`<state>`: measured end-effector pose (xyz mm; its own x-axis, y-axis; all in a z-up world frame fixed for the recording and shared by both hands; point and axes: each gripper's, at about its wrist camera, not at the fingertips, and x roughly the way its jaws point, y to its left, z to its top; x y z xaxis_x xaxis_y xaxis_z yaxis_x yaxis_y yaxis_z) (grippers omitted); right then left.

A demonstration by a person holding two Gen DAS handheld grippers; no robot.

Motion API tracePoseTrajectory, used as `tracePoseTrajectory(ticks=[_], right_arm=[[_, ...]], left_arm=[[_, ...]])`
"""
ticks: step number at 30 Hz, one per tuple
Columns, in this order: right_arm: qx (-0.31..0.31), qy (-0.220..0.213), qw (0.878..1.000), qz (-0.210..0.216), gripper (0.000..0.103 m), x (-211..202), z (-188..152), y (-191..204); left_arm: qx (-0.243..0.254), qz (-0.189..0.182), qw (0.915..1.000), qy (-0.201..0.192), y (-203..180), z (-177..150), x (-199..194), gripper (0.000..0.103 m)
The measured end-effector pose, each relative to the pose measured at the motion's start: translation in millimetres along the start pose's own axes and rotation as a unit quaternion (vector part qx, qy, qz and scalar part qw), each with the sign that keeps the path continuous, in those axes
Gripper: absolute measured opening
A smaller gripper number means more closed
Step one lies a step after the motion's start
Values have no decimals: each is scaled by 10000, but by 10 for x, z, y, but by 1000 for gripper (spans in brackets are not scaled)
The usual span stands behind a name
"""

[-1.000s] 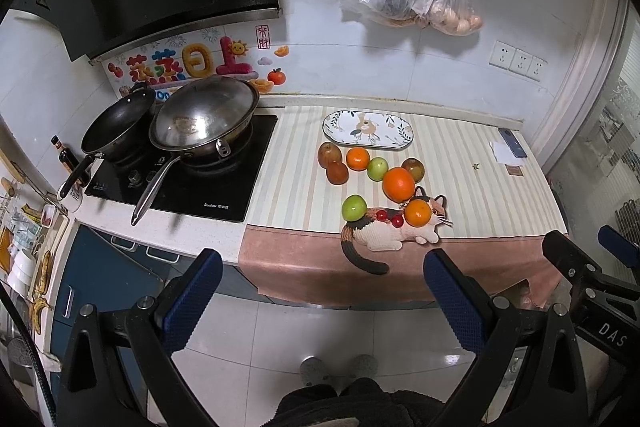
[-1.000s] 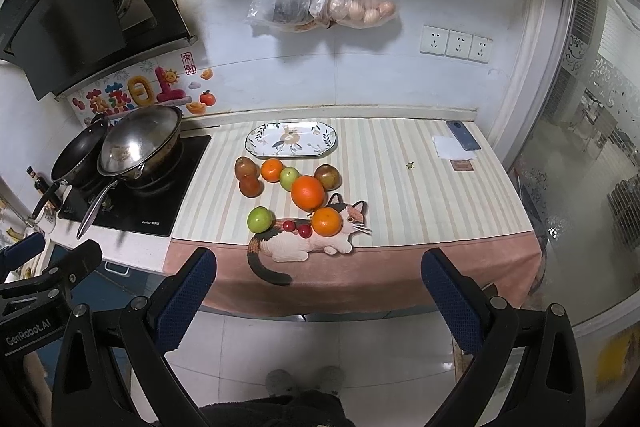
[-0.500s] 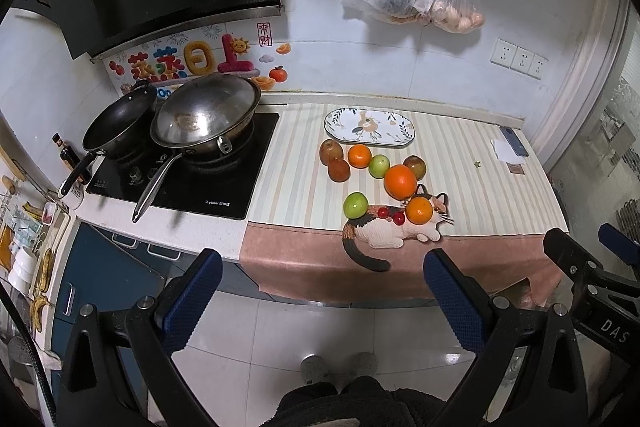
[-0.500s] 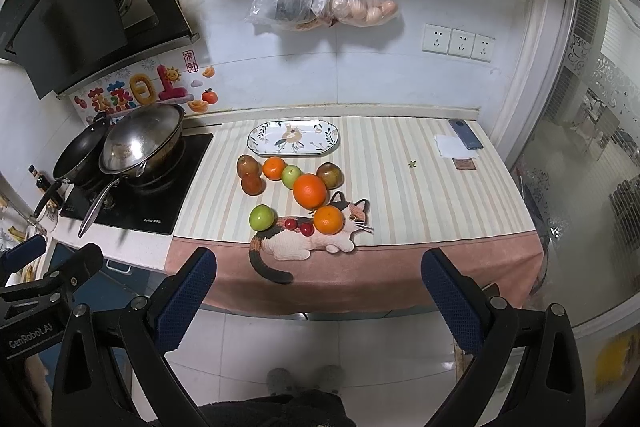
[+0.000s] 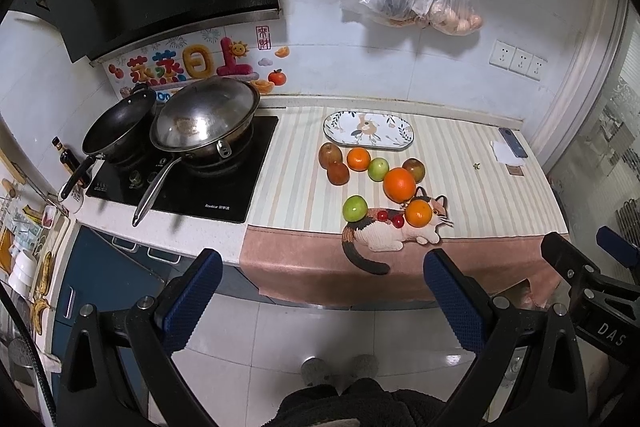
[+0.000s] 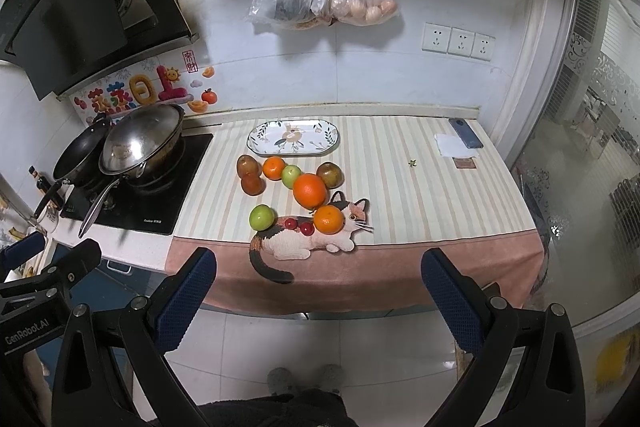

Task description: Organize fruits

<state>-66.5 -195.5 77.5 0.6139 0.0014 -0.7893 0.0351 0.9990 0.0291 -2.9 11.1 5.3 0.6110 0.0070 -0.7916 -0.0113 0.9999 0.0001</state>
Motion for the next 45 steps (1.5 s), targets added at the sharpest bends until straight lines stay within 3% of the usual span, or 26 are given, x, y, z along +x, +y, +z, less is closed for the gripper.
tracePoseTrajectory(ticks=[16, 24, 29, 35, 41, 45], right_arm=[[101, 5, 9999, 24, 103, 45, -3, 82], [605, 77, 9981, 29, 103, 421, 117, 78], [922, 325, 9952, -38, 103, 893, 167, 64], [1052, 632, 9924, -27, 103, 1601, 297, 25], [1123, 1120, 9869, 309, 103, 2568, 556, -65], [989, 1537, 9820, 484, 103, 3321, 712, -135]], left_arm=[[2, -35, 10000, -35, -9, 46, 41, 103], [35, 150, 9997, -168, 154, 332, 584, 103], [131, 128, 9997, 132, 277, 440, 1102, 103], [67, 51, 9970, 769, 377, 613, 1834, 103], [-137, 44, 9899, 1408, 387, 808, 2586, 103], [-40, 143, 9805, 1959, 218, 799, 3189, 103]])
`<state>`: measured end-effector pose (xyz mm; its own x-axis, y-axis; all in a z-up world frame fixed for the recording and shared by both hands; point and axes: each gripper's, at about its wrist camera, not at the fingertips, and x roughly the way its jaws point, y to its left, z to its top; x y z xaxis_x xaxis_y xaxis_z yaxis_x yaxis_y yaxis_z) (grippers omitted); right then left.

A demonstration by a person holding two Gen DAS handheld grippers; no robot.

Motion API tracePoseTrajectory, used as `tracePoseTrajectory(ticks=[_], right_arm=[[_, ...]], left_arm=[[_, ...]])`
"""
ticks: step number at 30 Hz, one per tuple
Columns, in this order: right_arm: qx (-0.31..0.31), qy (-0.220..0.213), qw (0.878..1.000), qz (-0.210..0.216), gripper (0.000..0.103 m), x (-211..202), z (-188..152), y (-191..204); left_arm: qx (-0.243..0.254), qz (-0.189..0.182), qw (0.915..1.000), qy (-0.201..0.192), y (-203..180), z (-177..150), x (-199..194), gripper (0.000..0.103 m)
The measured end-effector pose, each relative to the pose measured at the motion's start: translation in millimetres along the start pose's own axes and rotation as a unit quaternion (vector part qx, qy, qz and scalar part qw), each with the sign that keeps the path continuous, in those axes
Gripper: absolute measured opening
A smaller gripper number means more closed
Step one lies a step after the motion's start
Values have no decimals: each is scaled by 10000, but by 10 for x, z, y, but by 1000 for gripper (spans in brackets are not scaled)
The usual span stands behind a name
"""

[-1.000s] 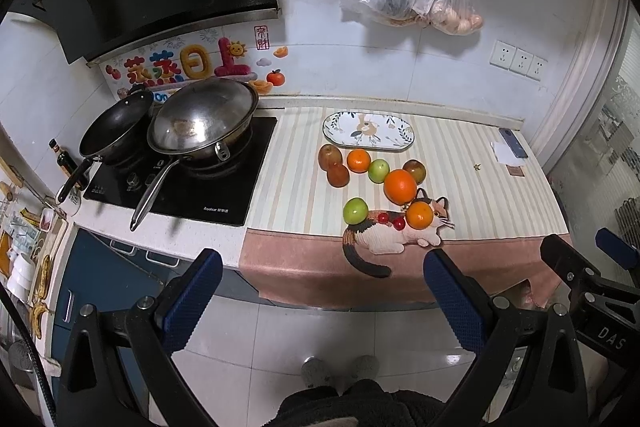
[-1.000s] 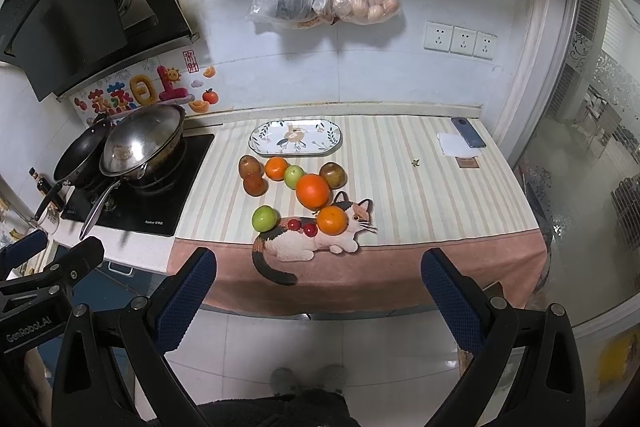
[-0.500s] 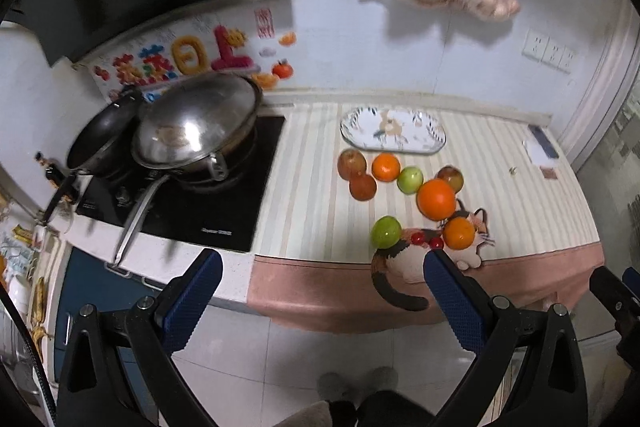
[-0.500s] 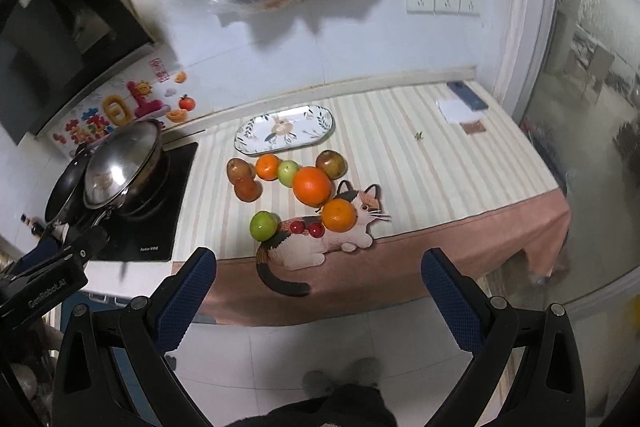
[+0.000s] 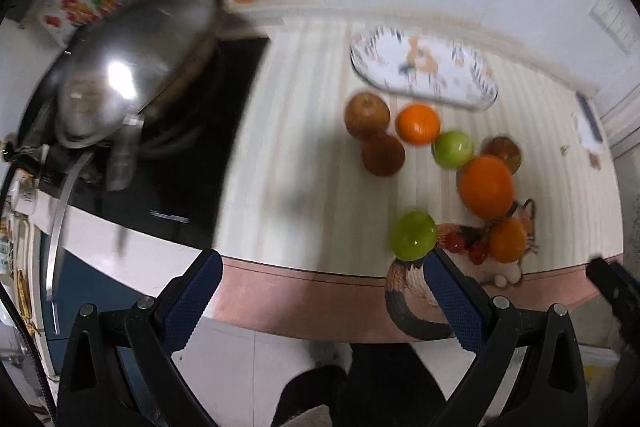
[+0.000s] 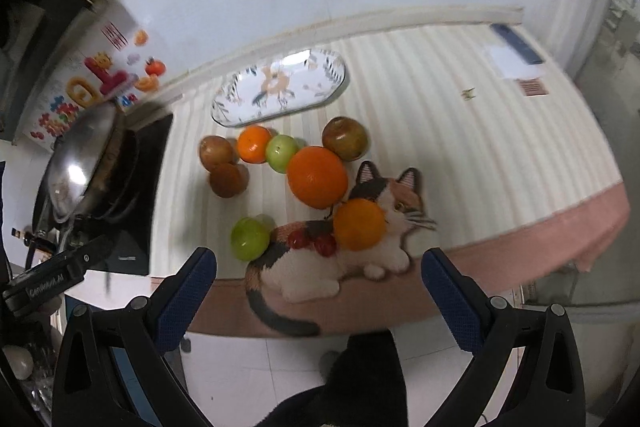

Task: Organize fruits
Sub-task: 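Reach the left tool to the brown apple while the right tool reaches the large orange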

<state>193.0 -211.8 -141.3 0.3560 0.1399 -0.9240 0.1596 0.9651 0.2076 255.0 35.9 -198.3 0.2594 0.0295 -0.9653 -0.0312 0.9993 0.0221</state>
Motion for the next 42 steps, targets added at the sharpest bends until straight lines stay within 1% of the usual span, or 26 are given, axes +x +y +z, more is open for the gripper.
tracePoseTrajectory(ticks=[2, 3, 4, 5, 7, 9, 10, 13, 15, 17, 21, 24, 28, 38, 40, 41, 42], right_arm=[[-98, 265, 9996, 35, 103, 334, 172, -34], [-136, 428, 9990, 82, 103, 523, 266, -58], [-153, 518, 9985, 106, 103, 618, 313, -68], [-193, 646, 9976, 158, 103, 775, 393, -87], [-266, 790, 9963, 211, 103, 954, 478, -104], [-313, 978, 9943, 278, 103, 1203, 591, -118], [-312, 1053, 9935, 309, 103, 1246, 595, -123], [-313, 1243, 9909, 406, 103, 1468, 671, -128], [-309, 1316, 9899, 419, 103, 1592, 699, -110], [-295, 1424, 9884, 428, 102, 1743, 738, -83], [-190, 1627, 9853, 474, 101, 1984, 790, -46], [-152, 1782, 9830, 423, 100, 2138, 802, -4], [-125, 1841, 9822, 360, 99, 2236, 790, 48], [-22, 2041, 9784, 312, 99, 2434, 812, 155], [-38, 2058, 9782, 272, 99, 2434, 791, 155], [-50, 2059, 9782, 256, 98, 2438, 788, 163], [-57, 2063, 9782, 235, 99, 2443, 786, 172]], left_arm=[[41, -66, 9995, 316, -92, 39, 253, 102], [50, -119, 9985, 528, -161, 53, 419, 100], [31, -75, 9977, 674, -215, 68, 562, 99], [0, -36, 9971, 764, -254, 87, 666, 97], [-181, -99, 9954, 939, -274, 185, 831, 96], [-396, -190, 9935, 1055, -267, 350, 943, 96], [-498, -219, 9926, 1083, -254, 440, 976, 96], [-833, -282, 9905, 1060, -192, 759, 1029, 96], [-950, -326, 9892, 1071, -155, 957, 1080, 96], [-977, -294, 9885, 1119, -159, 1150, 1176, 96], [-795, -210, 9879, 1313, -213, 1461, 1425, 96], [-610, -196, 9879, 1412, -269, 1590, 1556, 96], [-401, -94, 9880, 1490, -326, 1695, 1706, 96], [64, -137, 9867, 1621, -379, 1883, 2025, 96], [110, -161, 9863, 1637, -375, 1905, 2056, 88], [136, -171, 9854, 1690, -360, 1903, 2086, 79], [150, -148, 9848, 1724, -381, 1902, 2108, 75]])
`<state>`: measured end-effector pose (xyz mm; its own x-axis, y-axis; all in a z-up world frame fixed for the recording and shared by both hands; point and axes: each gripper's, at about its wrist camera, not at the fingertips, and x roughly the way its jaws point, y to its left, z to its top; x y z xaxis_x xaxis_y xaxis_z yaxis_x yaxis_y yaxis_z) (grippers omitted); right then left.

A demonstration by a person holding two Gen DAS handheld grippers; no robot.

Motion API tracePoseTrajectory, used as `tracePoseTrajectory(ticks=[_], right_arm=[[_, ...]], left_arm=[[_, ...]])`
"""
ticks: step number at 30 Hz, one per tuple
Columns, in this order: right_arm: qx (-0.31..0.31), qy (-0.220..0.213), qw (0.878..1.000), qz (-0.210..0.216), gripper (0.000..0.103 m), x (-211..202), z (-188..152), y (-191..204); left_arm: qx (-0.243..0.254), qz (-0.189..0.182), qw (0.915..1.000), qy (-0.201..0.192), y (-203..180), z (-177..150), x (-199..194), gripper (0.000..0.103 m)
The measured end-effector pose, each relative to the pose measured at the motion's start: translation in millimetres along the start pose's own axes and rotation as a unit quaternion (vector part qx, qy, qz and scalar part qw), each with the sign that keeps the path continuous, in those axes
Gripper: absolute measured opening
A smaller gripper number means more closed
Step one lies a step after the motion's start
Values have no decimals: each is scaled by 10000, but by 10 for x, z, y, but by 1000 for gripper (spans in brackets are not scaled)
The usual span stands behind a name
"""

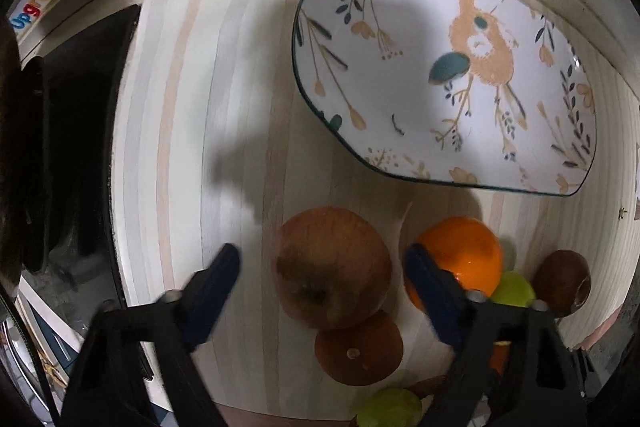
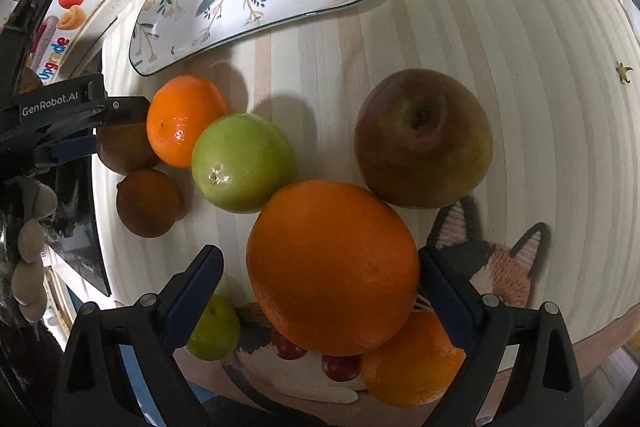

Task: Organize fruits
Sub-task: 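Reach the left tool to the brown apple while the right tool reaches the large orange, then carry the brown apple onto the plate with the left tool while the right tool carries the orange there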

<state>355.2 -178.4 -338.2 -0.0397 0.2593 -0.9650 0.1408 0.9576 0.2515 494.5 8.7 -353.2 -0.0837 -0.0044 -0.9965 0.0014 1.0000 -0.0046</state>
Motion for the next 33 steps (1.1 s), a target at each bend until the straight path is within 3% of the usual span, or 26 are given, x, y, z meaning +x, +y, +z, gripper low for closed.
tracePoseTrajectory(ticks=[2, 6, 10, 12, 20, 28, 33], right_arm=[[-29, 8, 10000, -34, 98, 19, -12, 15], [-47, 26, 9999, -92, 97, 47, -25, 21], [-76, 33, 9997, -215, 92, 110, -6, 49], [-102, -5, 9994, -337, 84, 119, -8, 47], [-9, -136, 9995, -268, 83, 88, -98, -27], [49, -102, 9999, 110, 82, -74, -197, 8], [149, -262, 9982, 527, 82, -425, -131, 18]], left_arm=[[-1, -91, 10000, 9, 9, 6, 51, 74], [-61, -335, 9994, -18, 67, -3, 79, 62], [9, -143, 9997, -173, 60, -35, 74, 62], [-14, -78, 9997, -222, 91, -57, 65, 62], [12, 105, 9994, -340, 324, -306, 11, 62], [99, 41, 9990, -444, 513, -614, -172, 61], [232, -196, 9971, -699, 408, -844, -543, 61]])
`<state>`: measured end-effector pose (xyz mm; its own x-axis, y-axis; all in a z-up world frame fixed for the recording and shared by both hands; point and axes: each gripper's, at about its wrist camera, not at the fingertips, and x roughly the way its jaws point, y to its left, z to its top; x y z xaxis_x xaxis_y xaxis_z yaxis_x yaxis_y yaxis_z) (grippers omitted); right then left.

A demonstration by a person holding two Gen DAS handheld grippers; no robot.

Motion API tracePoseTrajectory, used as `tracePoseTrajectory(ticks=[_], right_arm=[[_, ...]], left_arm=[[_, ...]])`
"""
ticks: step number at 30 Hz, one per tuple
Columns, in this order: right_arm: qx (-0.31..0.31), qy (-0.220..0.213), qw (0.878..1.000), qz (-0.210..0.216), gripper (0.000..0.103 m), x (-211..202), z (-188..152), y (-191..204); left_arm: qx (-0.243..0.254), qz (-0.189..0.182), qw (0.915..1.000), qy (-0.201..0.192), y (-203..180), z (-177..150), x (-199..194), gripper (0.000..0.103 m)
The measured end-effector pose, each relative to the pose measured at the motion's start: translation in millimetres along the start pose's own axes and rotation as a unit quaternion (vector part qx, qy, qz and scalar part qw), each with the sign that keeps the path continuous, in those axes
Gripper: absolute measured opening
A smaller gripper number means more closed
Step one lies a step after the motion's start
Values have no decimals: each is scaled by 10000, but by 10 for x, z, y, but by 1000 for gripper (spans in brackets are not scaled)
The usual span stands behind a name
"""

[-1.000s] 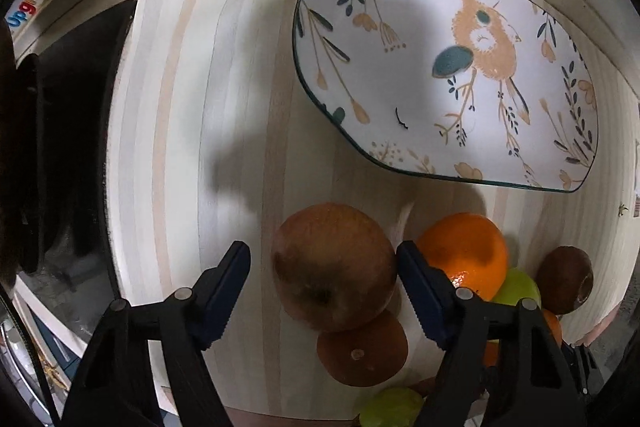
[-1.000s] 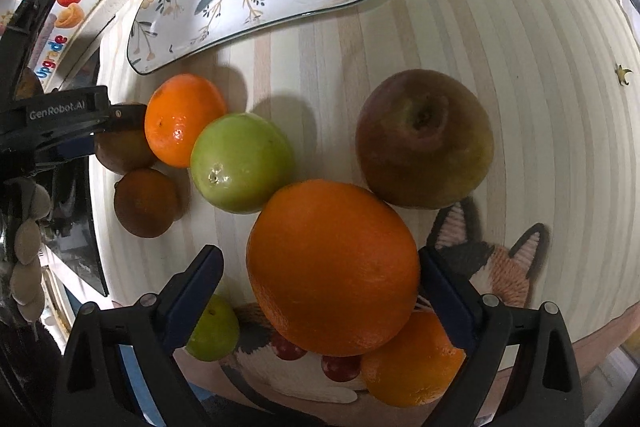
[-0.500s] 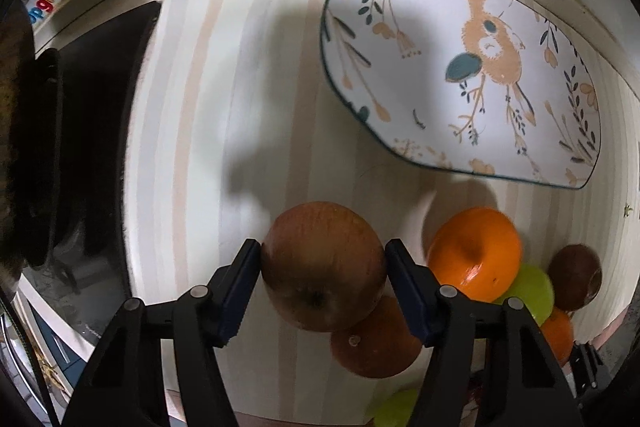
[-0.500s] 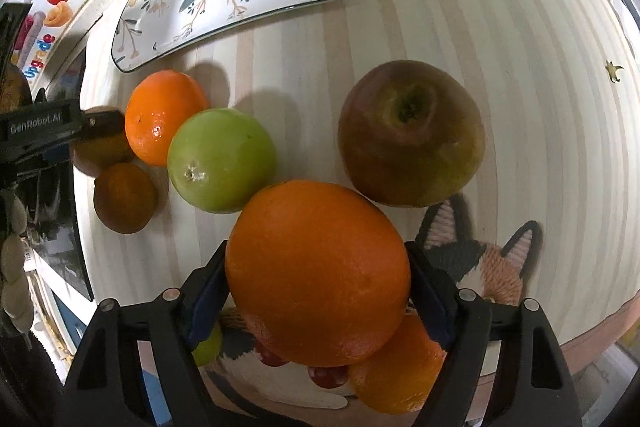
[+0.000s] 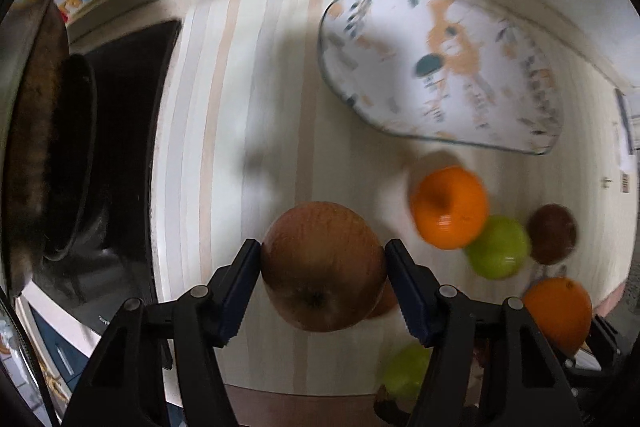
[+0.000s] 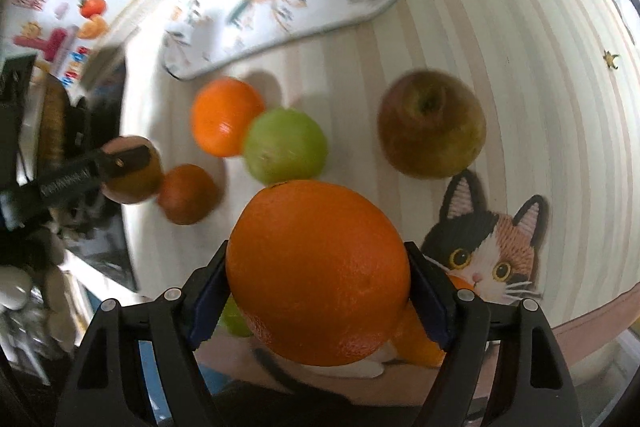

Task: Organize fruits
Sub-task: 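Carry the brown apple onto the plate with the left tool while the right tool carries the orange there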

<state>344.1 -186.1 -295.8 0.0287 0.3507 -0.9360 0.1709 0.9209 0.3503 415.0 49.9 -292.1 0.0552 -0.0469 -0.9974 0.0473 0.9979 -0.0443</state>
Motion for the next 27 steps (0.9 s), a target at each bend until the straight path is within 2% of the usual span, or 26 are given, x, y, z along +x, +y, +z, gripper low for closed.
tracePoseTrajectory(ticks=[3, 7, 10, 15, 18, 20, 27], right_arm=[[122, -147, 9995, 232, 82, -244, 148, 19], [340, -366, 9976, 487, 82, -425, 611, 76], [497, -554, 9964, 418, 82, -409, 1058, 75], [723, -534, 9954, 338, 82, -168, 1607, 25], [904, -410, 9944, 360, 82, -11, 1876, -30], [1025, -363, 9932, 407, 82, 76, 2050, -47], [1197, -383, 9917, 281, 82, 299, 2346, -109]], left_arm=[[15, -275, 9994, -186, -43, 44, -266, 62], [-8, -559, 9979, -312, -357, 560, -367, 62], [-73, -614, 9976, -311, -436, 893, -350, 62], [-315, -800, 9963, 29, -511, 1457, -90, 62], [-421, -839, 9954, 209, -533, 1690, 61, 62], [-487, -807, 9950, 320, -545, 1812, 160, 62], [-580, -725, 9936, 645, -550, 2006, 453, 62]])
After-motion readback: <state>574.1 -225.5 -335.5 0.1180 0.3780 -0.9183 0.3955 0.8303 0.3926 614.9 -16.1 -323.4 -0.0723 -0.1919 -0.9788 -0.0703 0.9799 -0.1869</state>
